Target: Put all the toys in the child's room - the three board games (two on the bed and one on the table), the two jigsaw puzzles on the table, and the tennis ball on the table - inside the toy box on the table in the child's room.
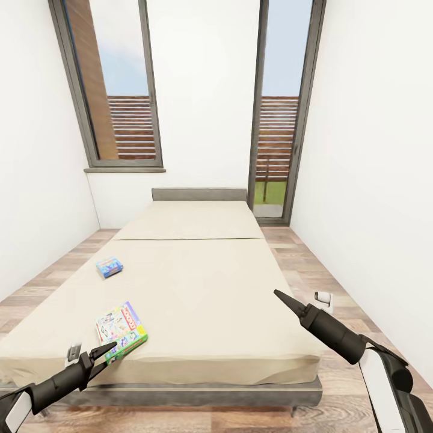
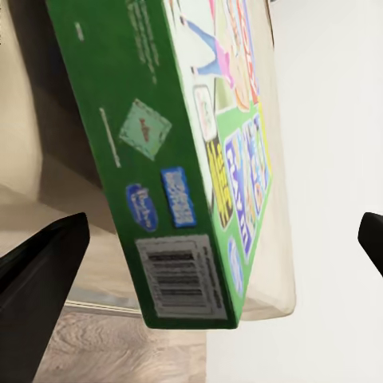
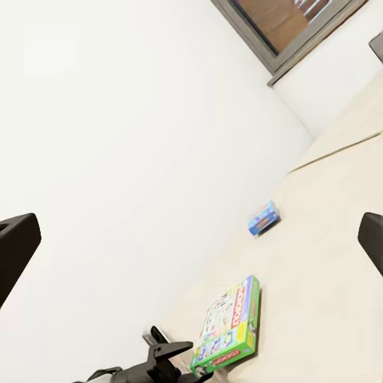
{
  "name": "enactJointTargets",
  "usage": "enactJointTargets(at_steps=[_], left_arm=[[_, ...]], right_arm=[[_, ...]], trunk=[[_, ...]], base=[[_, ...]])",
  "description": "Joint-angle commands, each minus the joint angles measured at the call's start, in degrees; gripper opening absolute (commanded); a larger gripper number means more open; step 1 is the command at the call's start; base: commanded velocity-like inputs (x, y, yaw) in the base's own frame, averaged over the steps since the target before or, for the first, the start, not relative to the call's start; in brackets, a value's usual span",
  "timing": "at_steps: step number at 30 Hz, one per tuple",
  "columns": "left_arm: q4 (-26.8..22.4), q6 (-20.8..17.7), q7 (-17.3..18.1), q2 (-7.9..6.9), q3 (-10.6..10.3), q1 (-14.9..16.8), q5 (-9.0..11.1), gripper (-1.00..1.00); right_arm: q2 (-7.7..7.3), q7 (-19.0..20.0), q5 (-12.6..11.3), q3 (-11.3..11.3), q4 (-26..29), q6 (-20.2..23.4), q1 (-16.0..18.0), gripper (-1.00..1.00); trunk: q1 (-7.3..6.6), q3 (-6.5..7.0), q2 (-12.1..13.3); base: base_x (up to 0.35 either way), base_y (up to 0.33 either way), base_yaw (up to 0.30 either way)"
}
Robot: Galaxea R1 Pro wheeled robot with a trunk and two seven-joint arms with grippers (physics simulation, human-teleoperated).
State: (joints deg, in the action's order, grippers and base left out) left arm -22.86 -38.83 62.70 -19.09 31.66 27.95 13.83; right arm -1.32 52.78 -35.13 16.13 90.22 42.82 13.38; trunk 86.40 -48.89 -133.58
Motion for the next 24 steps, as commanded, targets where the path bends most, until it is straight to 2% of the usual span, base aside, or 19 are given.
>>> enactJointTargets(at_steps=[1,12,13,24], left_arm=[[0.0,0.1,0.0,0.48,0.4,1.4,0.9,1.00],[0.0,0.1,0.1,0.48,0.3,1.4,0.9,1.00],[0.0,0.1,0.1,0.47,0.3,1.4,0.9,-1.00],[0.0,0.0,0.5,0.48,0.3,1.4,0.9,-1.00]], right_arm=[[0.01,0.1,-0.2,0.0,0.0,0.3,0.0,1.00],[0.08,0.0,-0.2,0.0,0.0,0.3,0.0,1.00],[0.08,0.0,-0.2,0.0,0.0,0.3,0.0,1.00],[0.06,0.0,-0.2,0.0,-0.1,0.3,0.0,1.00]], trunk=[[-0.01,-0.05,0.0],[-0.01,-0.05,0.0],[-0.01,-0.05,0.0],[-0.01,-0.05,0.0]], base=[[0.002,0.000,0.000],[0.000,0.000,0.000],[0.000,0.000,0.000],[0.000,0.000,0.000]])
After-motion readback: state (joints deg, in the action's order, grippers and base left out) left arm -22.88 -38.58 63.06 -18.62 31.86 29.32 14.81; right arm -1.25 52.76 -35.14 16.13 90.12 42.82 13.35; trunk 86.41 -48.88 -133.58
